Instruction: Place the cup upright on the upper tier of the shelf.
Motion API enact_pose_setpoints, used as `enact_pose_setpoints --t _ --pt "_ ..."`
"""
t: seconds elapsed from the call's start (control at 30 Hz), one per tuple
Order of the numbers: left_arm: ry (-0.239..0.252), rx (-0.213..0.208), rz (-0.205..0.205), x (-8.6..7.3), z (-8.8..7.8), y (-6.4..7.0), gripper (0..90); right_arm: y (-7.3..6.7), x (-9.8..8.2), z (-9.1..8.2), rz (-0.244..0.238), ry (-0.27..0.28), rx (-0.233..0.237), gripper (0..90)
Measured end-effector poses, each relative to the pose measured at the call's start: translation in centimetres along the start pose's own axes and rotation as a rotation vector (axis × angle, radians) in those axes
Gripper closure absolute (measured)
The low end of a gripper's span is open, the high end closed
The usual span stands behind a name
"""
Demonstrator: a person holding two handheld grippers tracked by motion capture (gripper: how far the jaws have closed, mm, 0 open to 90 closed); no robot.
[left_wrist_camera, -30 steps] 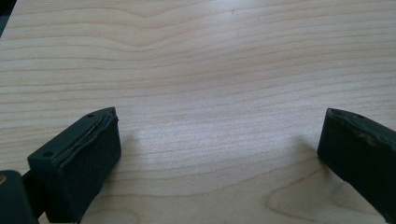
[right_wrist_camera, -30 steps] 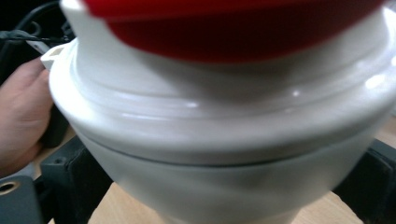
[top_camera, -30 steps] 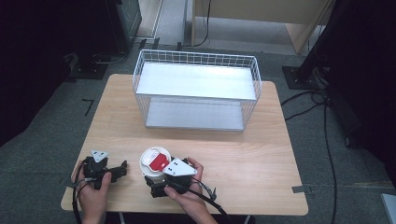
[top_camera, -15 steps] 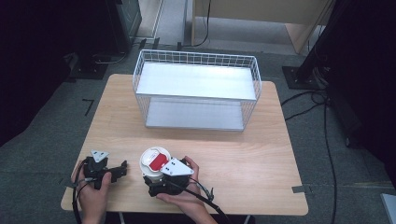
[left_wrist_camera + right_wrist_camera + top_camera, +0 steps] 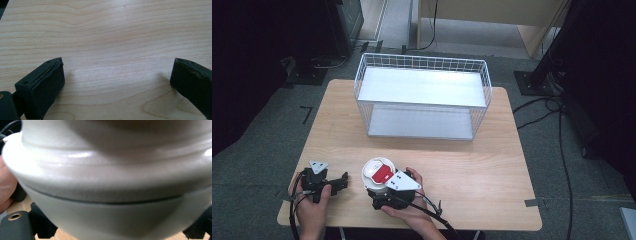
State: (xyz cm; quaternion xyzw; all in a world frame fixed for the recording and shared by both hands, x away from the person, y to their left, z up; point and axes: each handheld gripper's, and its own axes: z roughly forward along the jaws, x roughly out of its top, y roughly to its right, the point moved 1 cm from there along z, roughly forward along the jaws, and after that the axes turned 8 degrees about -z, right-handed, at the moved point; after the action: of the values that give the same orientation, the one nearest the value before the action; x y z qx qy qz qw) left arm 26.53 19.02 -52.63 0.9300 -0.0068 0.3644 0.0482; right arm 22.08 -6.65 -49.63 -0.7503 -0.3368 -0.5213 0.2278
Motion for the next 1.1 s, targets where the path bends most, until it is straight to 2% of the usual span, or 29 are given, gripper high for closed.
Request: enact_pose_setpoints --t 0.17,0.27,0.5,0.63,1.1 --pt "0.0 0.0 0.0 0.0 0.0 0.0 0.0 -0.1 -0.3 -0.2 -0.018 0.024 -0.007 10.8" --pt "0.0 0.0 0.0 0.0 0.0 0.0 0.0 0.0 -0.4 -0.5 0.018 0.039 -0.005 10.9" --pt "0.0 0.0 0.0 0.0 0.0 0.0 0.0 0.3 0.1 -1.0 0.027 0.035 -0.022 11.0" --pt "0.0 0.0 0.0 0.0 0.0 0.0 0.0 0.6 0.7 -1.5 0.018 0.033 -0.039 11.0" --pt "0.002 0.0 -0.002 0.0 0.0 0.0 0.0 2.6 2.4 -3.3 0.013 0.115 -0.13 11.2"
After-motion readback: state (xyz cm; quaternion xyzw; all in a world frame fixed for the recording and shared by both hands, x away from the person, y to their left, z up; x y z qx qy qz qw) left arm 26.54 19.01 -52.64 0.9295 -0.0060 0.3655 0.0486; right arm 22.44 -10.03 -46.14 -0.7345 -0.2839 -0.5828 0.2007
